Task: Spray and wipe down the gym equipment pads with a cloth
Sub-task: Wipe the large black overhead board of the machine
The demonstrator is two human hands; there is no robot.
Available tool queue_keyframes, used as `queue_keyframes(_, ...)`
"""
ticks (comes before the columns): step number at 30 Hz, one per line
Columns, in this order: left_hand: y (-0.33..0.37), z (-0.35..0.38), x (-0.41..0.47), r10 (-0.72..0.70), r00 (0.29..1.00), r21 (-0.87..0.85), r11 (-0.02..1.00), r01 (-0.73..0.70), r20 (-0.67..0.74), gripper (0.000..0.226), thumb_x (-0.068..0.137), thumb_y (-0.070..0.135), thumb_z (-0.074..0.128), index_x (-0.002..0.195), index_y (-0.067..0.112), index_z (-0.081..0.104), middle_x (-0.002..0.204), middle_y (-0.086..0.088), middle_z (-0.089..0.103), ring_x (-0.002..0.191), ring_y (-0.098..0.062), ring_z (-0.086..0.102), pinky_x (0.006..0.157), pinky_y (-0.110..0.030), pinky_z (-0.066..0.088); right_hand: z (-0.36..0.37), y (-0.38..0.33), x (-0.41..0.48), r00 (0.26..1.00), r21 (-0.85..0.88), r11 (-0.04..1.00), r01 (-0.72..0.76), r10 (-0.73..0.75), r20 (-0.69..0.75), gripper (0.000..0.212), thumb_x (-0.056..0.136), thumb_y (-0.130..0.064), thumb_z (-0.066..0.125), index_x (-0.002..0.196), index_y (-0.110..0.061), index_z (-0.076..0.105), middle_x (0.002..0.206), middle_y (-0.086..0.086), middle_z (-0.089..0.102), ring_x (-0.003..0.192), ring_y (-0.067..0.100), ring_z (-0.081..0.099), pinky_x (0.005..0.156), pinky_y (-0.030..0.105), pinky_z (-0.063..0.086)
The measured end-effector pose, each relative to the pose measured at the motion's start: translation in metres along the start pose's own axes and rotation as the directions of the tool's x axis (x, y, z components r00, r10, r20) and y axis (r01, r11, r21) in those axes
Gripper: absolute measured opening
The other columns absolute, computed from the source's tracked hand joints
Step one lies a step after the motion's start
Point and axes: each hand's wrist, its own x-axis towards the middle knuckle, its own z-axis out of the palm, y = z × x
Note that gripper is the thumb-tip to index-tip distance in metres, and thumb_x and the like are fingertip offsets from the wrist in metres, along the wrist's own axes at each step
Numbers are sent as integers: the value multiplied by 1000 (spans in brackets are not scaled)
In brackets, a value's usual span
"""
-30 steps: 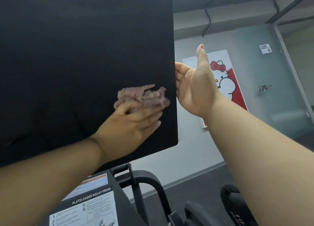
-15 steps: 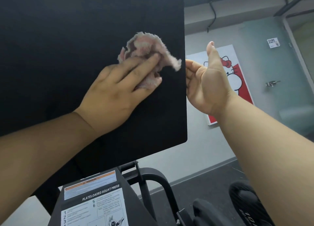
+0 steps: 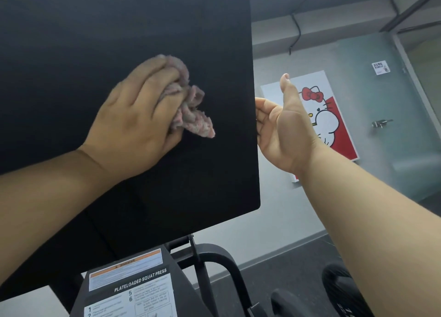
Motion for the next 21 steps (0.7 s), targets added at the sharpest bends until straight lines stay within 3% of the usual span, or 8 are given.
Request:
queue_keyframes(4, 9, 4, 15, 9, 1000, 18, 1000, -9, -21, 28, 98, 23, 51, 106, -1, 63, 114, -21, 63, 102, -43, 59, 79, -50, 46, 2, 2, -1, 1000, 12, 1000, 12, -11, -19, 80, 96, -69, 21, 126, -6, 61, 122, 11, 69, 115, 26, 65, 101, 39, 50)
queue_keyframes(7, 46, 22, 11, 4, 999, -2, 1000, -4, -38, 26, 101, 24, 46, 102, 9, 66, 105, -13, 68, 92, -35, 61, 71, -43, 41, 4, 1, -2, 998, 16, 1000, 16, -15, -55, 81, 96, -69, 21, 126, -5, 61, 120, 14, 69, 101, 24, 67, 88, 34, 54)
queue_keyframes(9, 84, 40, -9, 137, 989, -86, 987, -133, 47, 27, 103, 24, 39, 106, 12, 63, 105, -11, 67, 92, -33, 57, 73, -41, 40, 6, -1, -2, 998, -7, 1000, 14, -14, -66, 82, 96, -69, 21, 127, -5, 61, 122, 14, 68, 100, 23, 66, 84, 33, 54)
queue_keyframes(12, 110, 50, -32, 306, 944, -128, 948, -291, 120, 32, 104, 21, 31, 108, 14, 61, 106, -8, 66, 95, -28, 55, 80, -38, 39, 6, 0, -3, 997, -66, 998, 6, -11, -72, 80, 97, -69, 19, 127, -7, 61, 124, 13, 67, 112, 27, 65, 95, 38, 52)
queue_keyframes(14, 97, 49, -12, 252, 968, -76, 965, -251, 12, 25, 101, 18, 39, 107, 15, 64, 104, -8, 67, 96, -29, 51, 82, -39, 38, 2, -1, 1, 998, -93, 996, 6, -12, -65, 83, 96, -69, 19, 128, -4, 59, 127, 17, 65, 113, 31, 63, 101, 41, 48)
queue_keyframes(17, 73, 45, 24, 1, 991, -20, 1000, -4, -133, 15, 92, 16, 56, 94, 17, 71, 104, -8, 69, 99, -29, 45, 82, -41, 34, -2, -2, 3, 1000, -92, 996, -5, 3, -23, 86, 95, -71, 18, 128, -1, 58, 122, 20, 64, 105, 31, 60, 96, 40, 50)
queue_keyframes(19, 85, 48, 27, -75, 992, -55, 996, 70, -102, 17, 87, 22, 57, 95, 15, 70, 106, -8, 67, 103, -30, 43, 83, -43, 32, -5, -4, 5, 1000, -129, 992, -8, 8, 6, 88, 95, -72, 17, 129, -2, 58, 123, 21, 63, 106, 34, 61, 100, 41, 47)
queue_keyframes(21, 113, 54, 9, -64, 998, -130, 990, 63, -1, 29, 81, 28, 57, 103, 12, 68, 107, -10, 65, 105, -32, 42, 87, -44, 32, -9, -3, 5, 1000, -155, 988, -18, 22, 22, 88, 94, -73, 16, 127, -3, 58, 122, 21, 63, 103, 31, 62, 97, 43, 49)
